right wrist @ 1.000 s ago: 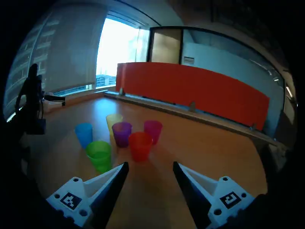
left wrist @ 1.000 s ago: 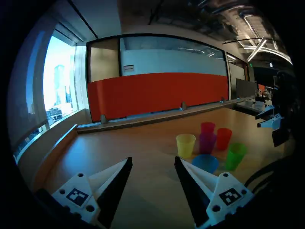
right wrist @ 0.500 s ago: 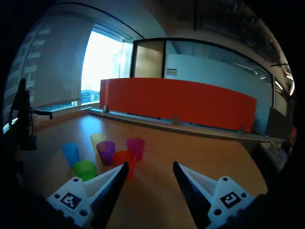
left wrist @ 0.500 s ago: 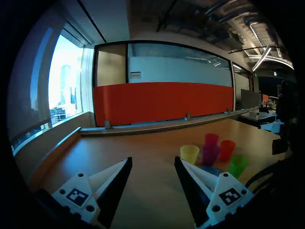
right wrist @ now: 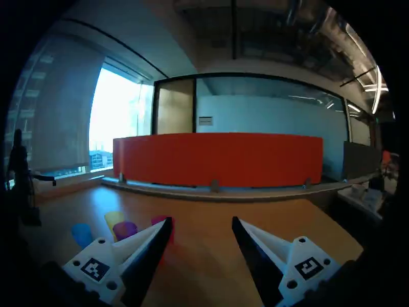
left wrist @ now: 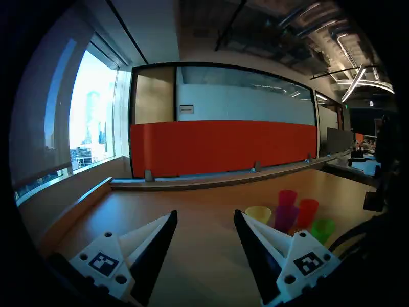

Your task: Pour water

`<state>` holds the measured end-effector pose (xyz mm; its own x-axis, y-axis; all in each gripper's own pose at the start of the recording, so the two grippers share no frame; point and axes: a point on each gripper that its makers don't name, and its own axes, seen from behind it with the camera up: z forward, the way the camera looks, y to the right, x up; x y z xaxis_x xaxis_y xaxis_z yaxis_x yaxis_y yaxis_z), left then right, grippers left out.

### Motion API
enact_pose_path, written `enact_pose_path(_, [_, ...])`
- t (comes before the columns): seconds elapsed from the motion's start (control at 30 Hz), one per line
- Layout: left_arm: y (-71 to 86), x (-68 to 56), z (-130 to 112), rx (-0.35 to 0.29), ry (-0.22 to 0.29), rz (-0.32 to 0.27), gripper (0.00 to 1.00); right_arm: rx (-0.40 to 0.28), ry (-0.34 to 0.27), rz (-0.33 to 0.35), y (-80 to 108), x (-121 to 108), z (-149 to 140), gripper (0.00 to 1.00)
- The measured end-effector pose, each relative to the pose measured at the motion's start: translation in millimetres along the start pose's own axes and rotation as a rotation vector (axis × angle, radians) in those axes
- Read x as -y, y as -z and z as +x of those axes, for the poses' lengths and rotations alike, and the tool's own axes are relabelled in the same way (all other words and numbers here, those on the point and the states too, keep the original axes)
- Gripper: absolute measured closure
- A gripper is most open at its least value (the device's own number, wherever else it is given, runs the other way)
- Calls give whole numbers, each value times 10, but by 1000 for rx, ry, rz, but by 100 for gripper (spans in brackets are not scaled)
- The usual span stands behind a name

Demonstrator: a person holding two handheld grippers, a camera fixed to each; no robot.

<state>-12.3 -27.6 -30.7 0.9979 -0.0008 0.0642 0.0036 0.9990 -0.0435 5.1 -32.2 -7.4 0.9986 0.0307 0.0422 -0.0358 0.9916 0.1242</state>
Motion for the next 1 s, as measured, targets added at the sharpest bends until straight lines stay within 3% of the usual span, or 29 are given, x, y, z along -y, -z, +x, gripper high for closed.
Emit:
enact_pose_path(0.37, [-12,-1,277,-108,16,27,19,-115,-18,-64,39,-152,141,10])
enact_pose_path(0.57, [-52,-13,272,-119,22,46,19,-154,-48,-77,68,-170,186,10])
enact_pose_path(1.0, [-101,-58,133,-119,9,93,19,-146,-73,-104,105,-213,100,10])
